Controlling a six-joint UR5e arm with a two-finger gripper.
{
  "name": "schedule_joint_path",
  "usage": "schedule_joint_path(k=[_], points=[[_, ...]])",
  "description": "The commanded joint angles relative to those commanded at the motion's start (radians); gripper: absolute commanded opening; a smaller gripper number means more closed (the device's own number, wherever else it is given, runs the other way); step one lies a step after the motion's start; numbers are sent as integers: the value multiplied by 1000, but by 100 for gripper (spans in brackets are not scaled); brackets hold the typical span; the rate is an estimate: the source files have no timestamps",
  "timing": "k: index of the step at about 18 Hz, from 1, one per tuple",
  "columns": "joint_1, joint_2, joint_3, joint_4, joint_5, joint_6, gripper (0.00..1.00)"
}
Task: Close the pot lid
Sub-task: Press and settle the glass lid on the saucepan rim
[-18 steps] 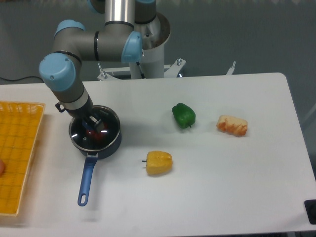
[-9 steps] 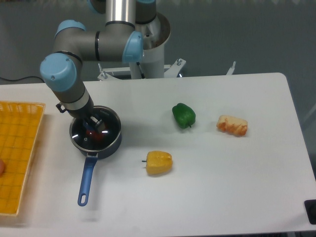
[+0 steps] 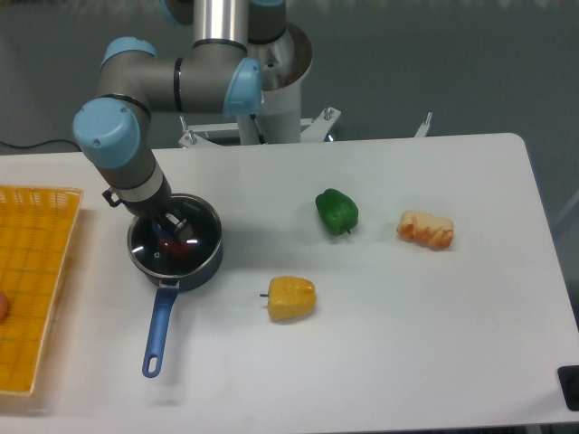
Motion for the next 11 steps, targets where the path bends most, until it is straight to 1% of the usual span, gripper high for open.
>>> schedule_joint_path(k=[3,6,8,9,10,11], points=[[0,0,0,0,2,2,76],[0,-2,0,-2,2,2,76],[0,-2,0,-2,2,3,81],[0,-2,0,0,2,5,82],[2,-2,3,0,2,6,89],[2,-2,8,0,2,6,100]])
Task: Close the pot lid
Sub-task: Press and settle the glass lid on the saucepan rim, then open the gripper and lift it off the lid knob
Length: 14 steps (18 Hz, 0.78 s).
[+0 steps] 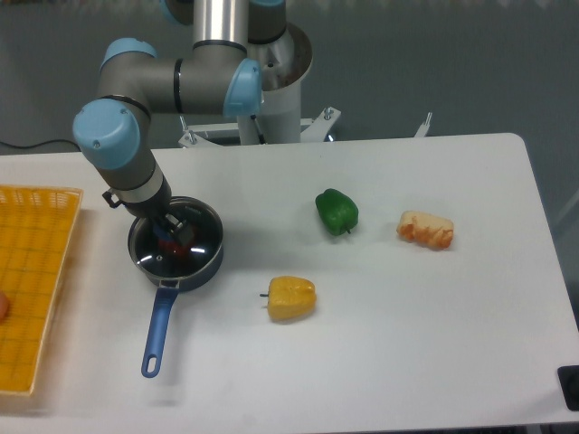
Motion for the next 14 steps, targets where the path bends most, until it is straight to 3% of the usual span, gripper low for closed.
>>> schedule_joint_path(k=[10,14], points=[[23,3,70,-5,0,5,100],[83,8,106,-9,-6,23,100]])
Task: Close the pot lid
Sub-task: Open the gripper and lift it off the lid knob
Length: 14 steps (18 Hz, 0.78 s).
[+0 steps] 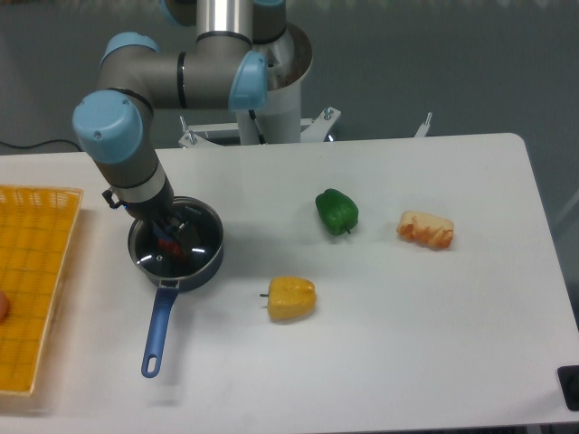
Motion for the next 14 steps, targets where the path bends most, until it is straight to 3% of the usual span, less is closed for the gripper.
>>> schedule_joint_path(k=[8,14], points=[[95,35,0,-23,6,169,100],[226,86,0,-98,5,412,100]])
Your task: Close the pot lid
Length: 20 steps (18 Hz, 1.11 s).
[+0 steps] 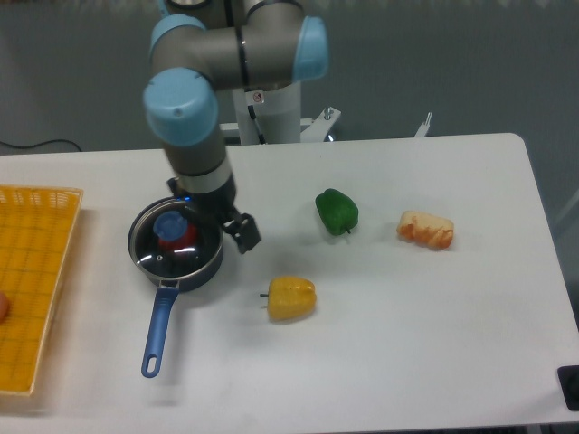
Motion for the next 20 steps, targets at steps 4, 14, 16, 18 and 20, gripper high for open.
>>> schedule_joint_path(k=[4,14,16,18,20], points=[[97,20,-3,-5,0,144,100],[364,51,-2,-55,-15,574,100],[394,51,0,-57,-18,615,100],[417,51,-3,-61,-18,649,100],[419,51,-3,-64,-17,655,100]])
